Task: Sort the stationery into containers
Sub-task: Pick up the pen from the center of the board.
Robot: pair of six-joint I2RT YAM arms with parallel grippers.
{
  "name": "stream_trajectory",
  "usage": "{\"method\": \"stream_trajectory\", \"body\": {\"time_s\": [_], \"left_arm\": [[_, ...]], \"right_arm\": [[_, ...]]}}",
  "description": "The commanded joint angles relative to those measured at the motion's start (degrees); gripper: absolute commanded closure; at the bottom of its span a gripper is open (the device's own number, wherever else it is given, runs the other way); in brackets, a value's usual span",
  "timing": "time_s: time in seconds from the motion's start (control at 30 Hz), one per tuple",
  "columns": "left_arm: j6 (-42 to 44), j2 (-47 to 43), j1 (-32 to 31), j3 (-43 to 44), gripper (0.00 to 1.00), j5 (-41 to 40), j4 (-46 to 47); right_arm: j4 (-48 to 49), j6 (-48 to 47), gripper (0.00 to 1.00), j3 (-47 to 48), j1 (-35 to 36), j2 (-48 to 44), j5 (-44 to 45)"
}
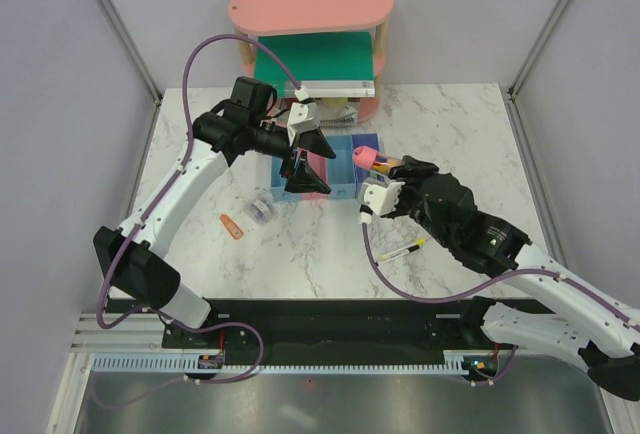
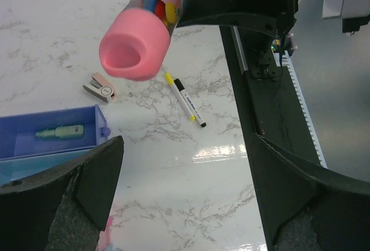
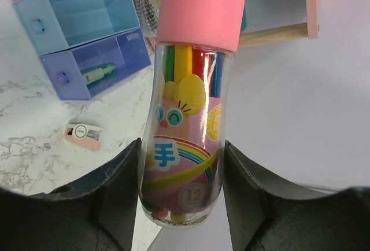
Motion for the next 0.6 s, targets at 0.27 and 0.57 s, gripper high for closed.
{"method": "stream_trajectory", "body": {"time_s": [0.27, 0.57], "left_arm": [[2.8, 1.1, -0.5, -1.0, 0.03, 5.6, 5.6], [1.5, 2.8, -0.6, 1.1, 0.03, 6.7, 6.8]], "right_arm": [[8.1, -5.6, 1.00, -0.4, 9.4, 0.5, 7.5], [9.8, -7.9, 1.00, -0.1, 13.2, 1.4, 9.1]]}}
